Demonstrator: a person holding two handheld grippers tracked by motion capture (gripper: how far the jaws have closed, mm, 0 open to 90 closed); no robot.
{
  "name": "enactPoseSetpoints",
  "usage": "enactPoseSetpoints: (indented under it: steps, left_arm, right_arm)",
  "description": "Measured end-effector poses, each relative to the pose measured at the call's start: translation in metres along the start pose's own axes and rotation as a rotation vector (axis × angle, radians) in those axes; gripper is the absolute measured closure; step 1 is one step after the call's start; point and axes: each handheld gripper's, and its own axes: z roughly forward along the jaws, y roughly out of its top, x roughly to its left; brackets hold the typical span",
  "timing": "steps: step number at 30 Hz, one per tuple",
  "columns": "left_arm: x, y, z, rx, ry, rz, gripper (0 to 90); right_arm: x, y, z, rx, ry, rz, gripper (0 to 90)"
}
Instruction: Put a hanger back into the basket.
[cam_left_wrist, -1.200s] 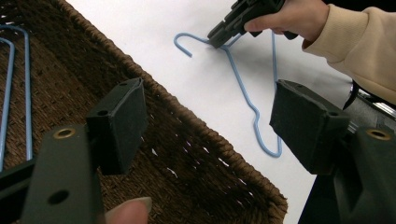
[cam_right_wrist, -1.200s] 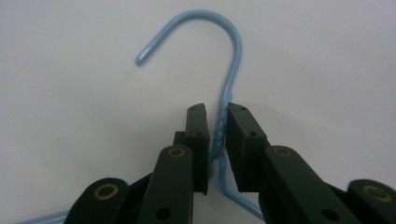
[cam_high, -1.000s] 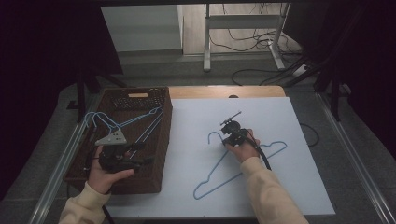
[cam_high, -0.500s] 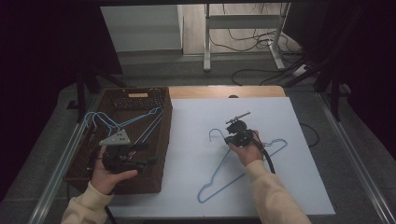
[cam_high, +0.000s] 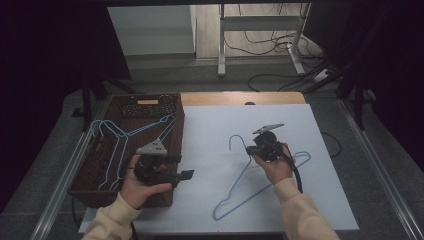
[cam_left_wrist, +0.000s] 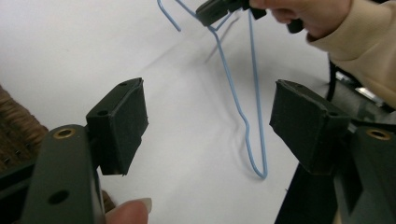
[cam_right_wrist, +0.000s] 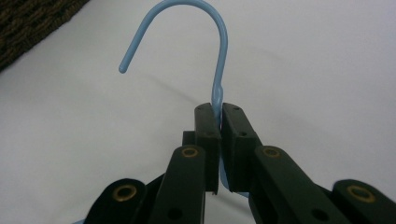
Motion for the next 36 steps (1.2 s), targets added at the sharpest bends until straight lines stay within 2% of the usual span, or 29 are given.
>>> enactPoseSetpoints:
  steps: [6, 7, 10, 12, 16, 21, 30, 36]
  left_arm:
    - [-0.014, 0.014, 0.026, 0.036, -0.025, 0.001, 27.4]
    - [-0.018, 0.018, 0.036, 0.058, -0.034, -0.001, 27.5]
    - [-0.023, 0.022, 0.052, 0.080, -0.044, -0.005, 27.7]
    - [-0.028, 0.026, 0.070, 0.106, -0.053, -0.007, 28.1]
    - [-0.034, 0.028, 0.095, 0.140, -0.064, -0.014, 29.6]
    - [-0.039, 0.027, 0.123, 0.169, -0.067, -0.031, 31.8]
    - [-0.038, 0.020, 0.155, 0.203, -0.103, -0.074, 37.5]
    - [-0.037, 0.014, 0.174, 0.229, -0.099, -0.091, 50.2]
  right_arm:
    - [0.000, -0.004, -0.004, -0.020, 0.006, 0.006, 85.8]
    - [0.000, -0.004, -0.004, -0.020, 0.006, 0.005, 85.8]
    - [0.001, -0.005, -0.006, -0.026, 0.008, 0.005, 85.8]
    - [0.002, -0.005, -0.008, -0.031, 0.008, 0.003, 85.8]
    - [0.002, -0.006, -0.012, -0.043, 0.011, 0.006, 85.8]
    - [0.002, -0.008, -0.015, -0.050, 0.015, 0.015, 85.8]
    - [0.001, -0.009, -0.017, -0.060, 0.020, 0.017, 85.7]
    - [0.001, -0.009, -0.018, -0.065, 0.022, 0.020, 85.8]
